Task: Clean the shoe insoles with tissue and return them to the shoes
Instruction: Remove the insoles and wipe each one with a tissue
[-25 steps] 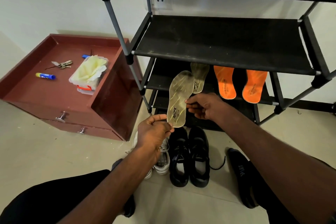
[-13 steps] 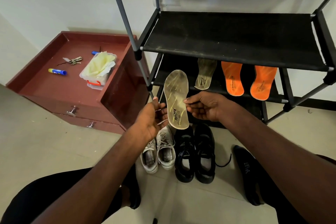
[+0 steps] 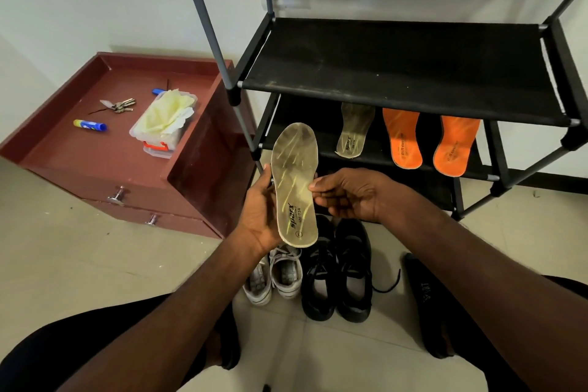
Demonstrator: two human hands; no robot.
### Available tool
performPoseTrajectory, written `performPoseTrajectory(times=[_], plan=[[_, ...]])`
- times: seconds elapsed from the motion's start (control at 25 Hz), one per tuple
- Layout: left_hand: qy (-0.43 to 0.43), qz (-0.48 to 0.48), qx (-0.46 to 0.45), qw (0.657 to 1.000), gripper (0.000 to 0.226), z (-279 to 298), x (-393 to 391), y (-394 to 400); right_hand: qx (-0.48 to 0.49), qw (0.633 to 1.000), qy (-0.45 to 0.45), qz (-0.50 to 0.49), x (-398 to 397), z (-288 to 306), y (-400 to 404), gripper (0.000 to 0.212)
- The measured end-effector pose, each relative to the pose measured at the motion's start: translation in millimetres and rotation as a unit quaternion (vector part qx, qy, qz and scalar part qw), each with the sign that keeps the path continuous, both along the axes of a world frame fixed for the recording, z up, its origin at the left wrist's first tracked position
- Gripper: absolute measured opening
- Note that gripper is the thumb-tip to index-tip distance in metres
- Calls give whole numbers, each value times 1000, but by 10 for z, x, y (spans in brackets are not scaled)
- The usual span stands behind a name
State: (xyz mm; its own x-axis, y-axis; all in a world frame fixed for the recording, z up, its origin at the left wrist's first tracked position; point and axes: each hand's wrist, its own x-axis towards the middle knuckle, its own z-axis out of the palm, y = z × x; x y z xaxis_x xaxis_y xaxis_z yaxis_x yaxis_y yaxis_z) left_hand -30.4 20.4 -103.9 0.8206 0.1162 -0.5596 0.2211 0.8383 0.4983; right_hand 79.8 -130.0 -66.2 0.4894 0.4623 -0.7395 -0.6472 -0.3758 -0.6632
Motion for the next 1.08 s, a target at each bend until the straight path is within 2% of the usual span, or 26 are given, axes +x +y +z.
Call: performPoseTrajectory(times=[0.16,0.36,0.56,0.68,0.76,0.88,1.0,1.08], plan=[[-32,-32,-5,999,79,-25,8,-39,-7,999,-23,26,-35,26,-9,31],[-40,-4,6,999,83,-23,5,20,-65,977,-186,78,-50,153,-21,16],[-46,4,21,999,85,98,-105,139,-138,944,-290,78,80,119,-97,22],[-58,4,36,998,87,188,-308,240,-145,928,-332,92,95,98,-78,21],[-68,14,45,997,88,253,-459,364,-98,948,-291,77,50,134,3,19],[-64,42,65,995,83,461,-619,585,8,984,-172,39,-73,226,165,14],[-57,94,115,987,73,660,-709,930,66,990,-126,5,-144,192,349,15],[-44,136,94,985,73,725,-743,1222,68,989,-134,6,-223,170,519,12]])
